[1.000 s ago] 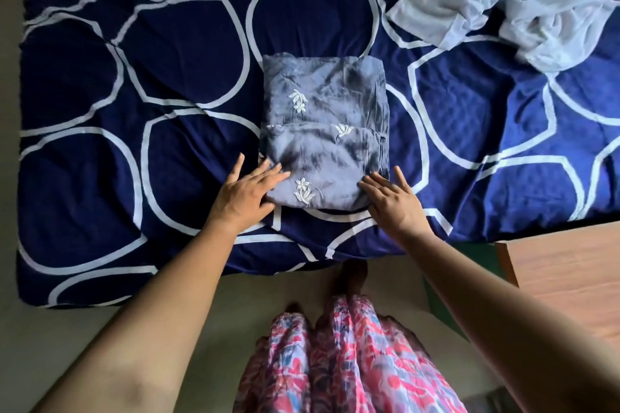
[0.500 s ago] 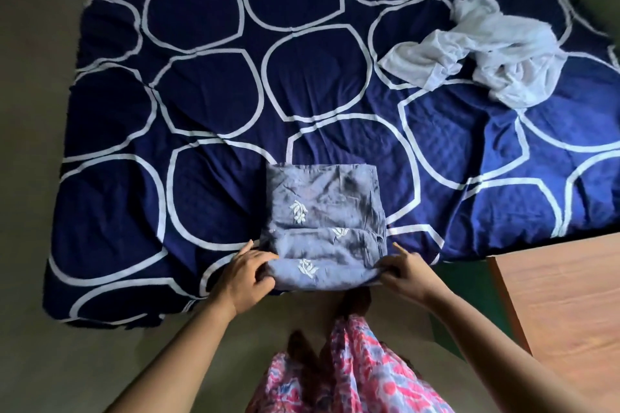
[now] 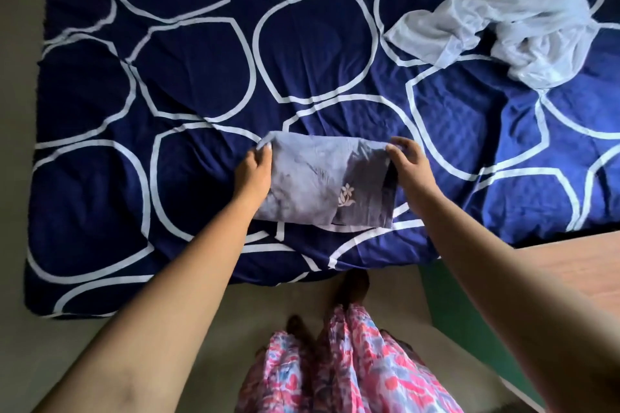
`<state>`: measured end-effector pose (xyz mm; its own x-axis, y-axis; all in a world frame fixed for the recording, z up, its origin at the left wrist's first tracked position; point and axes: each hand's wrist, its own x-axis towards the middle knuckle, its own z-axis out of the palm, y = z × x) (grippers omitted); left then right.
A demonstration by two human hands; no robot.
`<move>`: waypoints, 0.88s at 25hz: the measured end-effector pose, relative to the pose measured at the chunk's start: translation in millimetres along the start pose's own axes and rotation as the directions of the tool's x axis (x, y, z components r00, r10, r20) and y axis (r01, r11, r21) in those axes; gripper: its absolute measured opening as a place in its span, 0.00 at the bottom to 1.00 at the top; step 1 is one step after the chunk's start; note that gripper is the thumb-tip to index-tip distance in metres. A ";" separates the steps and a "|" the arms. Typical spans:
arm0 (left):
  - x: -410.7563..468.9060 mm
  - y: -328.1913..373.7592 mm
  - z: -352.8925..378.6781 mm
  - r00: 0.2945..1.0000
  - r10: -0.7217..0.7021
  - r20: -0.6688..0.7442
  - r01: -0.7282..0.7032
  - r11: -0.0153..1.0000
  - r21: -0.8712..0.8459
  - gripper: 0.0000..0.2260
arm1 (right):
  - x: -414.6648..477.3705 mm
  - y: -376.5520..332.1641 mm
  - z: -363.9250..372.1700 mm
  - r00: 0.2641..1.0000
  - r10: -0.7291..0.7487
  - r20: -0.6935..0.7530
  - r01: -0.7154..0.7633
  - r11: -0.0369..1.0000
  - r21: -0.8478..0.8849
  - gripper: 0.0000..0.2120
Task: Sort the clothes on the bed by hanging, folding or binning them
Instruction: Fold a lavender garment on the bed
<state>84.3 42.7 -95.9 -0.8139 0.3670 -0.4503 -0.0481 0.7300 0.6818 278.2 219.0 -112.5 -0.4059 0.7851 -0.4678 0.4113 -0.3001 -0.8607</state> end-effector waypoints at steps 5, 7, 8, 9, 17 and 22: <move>34.2 -7.1 15.7 0.988 -0.145 -0.059 0.147 0.988 0.044 0.26 | 28.1 20.6 23.0 0.968 0.223 0.111 -0.194 0.954 -0.230 0.35; 40.2 -9.8 18.9 0.985 -0.144 -0.091 0.153 0.984 0.094 0.26 | 30.0 17.0 28.9 0.983 0.182 -0.007 -0.172 0.914 -0.367 0.23; 42.4 -10.4 20.0 0.983 -0.142 -0.118 0.156 0.981 0.114 0.27 | 28.8 14.0 31.3 0.983 0.173 -0.053 -0.180 0.898 -0.402 0.19; 43.5 -10.3 20.6 0.979 -0.143 -0.145 0.162 0.979 0.125 0.26 | 26.0 12.7 33.6 0.982 0.168 -0.085 -0.189 0.894 -0.407 0.16; 61.1 0.9 14.2 0.955 -0.162 -0.248 0.190 0.978 0.091 0.18 | 7.0 25.4 34.4 0.955 0.203 -0.214 -0.259 0.925 -0.277 0.13; 81.0 13.6 0.1 0.906 -0.420 0.054 0.423 0.893 -0.154 0.37 | 49.1 -0.6 29.0 0.929 0.309 -0.204 -0.345 0.921 -0.178 0.25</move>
<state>17.8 82.4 -123.2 -0.6857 0.0574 -0.7256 -0.4765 0.7182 0.5071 234.4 242.1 -140.8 -0.0833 0.7474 -0.6591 0.6643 -0.4514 -0.5958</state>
